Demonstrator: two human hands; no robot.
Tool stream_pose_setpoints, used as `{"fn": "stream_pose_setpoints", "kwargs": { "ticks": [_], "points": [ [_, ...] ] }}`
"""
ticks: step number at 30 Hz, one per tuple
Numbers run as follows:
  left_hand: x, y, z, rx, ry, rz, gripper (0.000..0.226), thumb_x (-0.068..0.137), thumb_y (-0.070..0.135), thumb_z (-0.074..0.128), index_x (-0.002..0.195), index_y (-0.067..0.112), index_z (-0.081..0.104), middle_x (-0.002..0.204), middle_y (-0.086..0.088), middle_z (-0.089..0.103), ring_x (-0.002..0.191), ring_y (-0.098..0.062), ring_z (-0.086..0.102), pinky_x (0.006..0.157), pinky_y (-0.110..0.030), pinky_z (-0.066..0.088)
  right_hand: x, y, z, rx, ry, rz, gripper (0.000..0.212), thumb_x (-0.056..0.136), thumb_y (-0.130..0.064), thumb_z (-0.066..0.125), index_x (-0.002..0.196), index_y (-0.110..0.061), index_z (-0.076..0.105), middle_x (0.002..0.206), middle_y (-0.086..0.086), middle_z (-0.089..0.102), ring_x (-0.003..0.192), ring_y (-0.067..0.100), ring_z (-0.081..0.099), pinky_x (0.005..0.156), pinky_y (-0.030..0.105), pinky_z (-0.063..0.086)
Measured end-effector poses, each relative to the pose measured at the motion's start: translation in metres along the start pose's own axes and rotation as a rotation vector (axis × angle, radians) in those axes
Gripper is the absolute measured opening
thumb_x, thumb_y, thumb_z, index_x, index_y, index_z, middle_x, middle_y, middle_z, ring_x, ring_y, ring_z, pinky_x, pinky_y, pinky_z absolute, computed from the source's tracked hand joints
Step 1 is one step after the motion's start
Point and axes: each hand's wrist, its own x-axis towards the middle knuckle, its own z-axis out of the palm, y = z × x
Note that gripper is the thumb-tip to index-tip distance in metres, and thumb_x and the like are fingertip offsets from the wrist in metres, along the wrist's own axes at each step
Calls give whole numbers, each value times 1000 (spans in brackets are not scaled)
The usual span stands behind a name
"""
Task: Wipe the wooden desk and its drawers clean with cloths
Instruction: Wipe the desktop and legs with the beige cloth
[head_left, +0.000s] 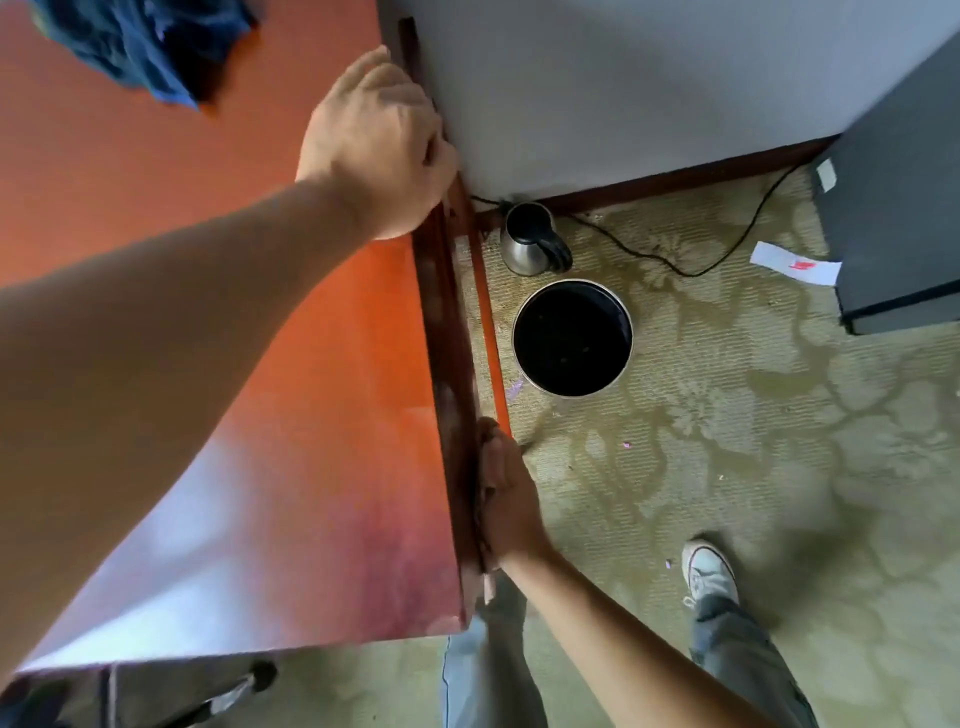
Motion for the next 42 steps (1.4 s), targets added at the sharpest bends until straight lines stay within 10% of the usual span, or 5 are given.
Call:
{"fn": "stream_pose_setpoints", "kwargs": {
  "ticks": [5,11,17,23,42],
  "points": [
    [-120,92,6,-136,-46,-304,52,89,21,44,137,8,59,173,-8,15,161,-29,-1,130,-52,3,-13,1,-18,-76,-72,-159,35,109,-40,47,81,-23,35,52,-10,31,39,6,34,43,13,34],
    [-278,182,32,-150,67,-479,69,95,11,54,160,18,35,175,-9,3,161,-31,-1,129,-56,10,-34,11,-45,287,-537,-164,9,109,-1,29,111,6,34,71,33,37,47,50,31,36,53,32],
    [-295,200,56,-53,274,-490,62,96,13,46,158,14,41,172,-11,19,160,-30,14,127,-53,21,-27,32,-47,113,-403,-518,28,112,-27,37,107,-2,46,67,-6,40,54,7,34,56,18,44],
    [-296,201,76,48,577,-472,63,88,14,57,151,10,52,160,-9,46,150,-27,41,121,-47,36,-10,70,-26,8,-251,-774,43,114,-24,23,156,-25,35,149,-13,52,133,0,52,105,25,49],
    [-280,187,112,303,1298,-247,29,77,14,58,90,15,84,99,3,81,92,-15,78,56,-31,56,48,154,-29,-54,-278,-596,19,106,-6,43,109,-18,58,98,2,63,67,10,67,56,15,51]
  ]
}}
